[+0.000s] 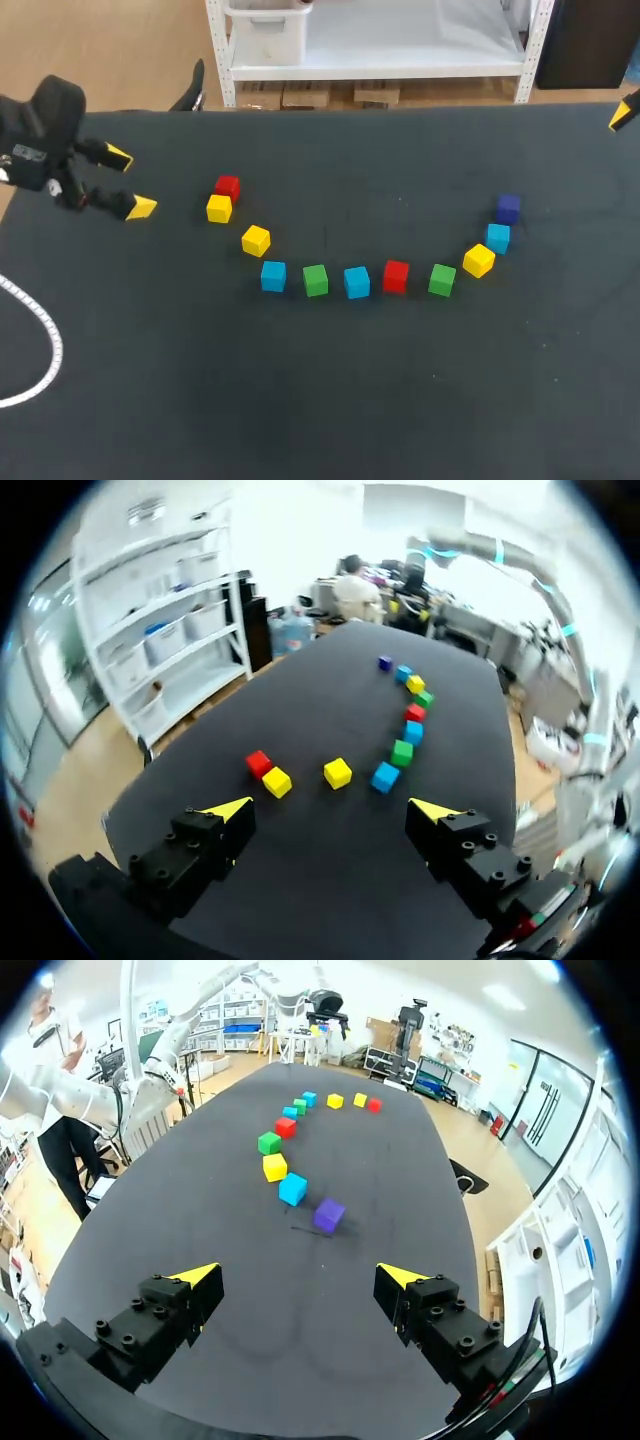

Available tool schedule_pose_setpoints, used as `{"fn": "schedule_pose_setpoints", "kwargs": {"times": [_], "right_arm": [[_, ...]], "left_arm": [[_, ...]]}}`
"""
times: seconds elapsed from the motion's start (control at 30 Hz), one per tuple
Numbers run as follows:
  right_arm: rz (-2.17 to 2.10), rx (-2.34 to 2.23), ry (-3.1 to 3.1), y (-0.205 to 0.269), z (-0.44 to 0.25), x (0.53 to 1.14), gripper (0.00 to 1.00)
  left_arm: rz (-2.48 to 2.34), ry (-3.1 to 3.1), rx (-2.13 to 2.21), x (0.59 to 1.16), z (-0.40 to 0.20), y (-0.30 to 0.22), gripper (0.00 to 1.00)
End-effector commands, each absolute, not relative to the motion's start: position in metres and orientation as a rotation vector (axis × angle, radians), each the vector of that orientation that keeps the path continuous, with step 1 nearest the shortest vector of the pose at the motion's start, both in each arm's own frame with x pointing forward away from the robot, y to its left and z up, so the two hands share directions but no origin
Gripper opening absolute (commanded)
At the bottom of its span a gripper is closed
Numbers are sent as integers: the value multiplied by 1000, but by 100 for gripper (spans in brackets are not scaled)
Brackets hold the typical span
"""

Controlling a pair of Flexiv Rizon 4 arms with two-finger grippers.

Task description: Place the blue cubes, place green cubes on the blue cubes, place the yellow cubes on the green cubes, then place the red cubes on the yellow cubes, and place purple cube on the red cubes.

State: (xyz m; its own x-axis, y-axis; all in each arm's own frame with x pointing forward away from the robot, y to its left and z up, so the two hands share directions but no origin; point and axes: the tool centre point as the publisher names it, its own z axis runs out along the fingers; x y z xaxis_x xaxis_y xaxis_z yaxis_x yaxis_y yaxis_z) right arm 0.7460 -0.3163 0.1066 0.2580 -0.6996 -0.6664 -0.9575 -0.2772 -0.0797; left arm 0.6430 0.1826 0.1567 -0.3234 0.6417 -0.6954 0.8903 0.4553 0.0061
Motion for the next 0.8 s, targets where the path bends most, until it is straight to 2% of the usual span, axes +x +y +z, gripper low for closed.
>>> {"fn": "schedule_pose_setpoints", "kwargs": {"times": [0.03,0.43,0.8], "right_arm": [[719,-2059,1499,-316,107,746,100],[719,-2059,1499,-316,107,746,100],[719,-2059,1499,-316,107,746,100]], "left_arm": [[-457,1930,1629,650,161,184,100],[-353,1957,1663,642,163,167,100],[-240,2080,1621,616,156,86,100]]}}
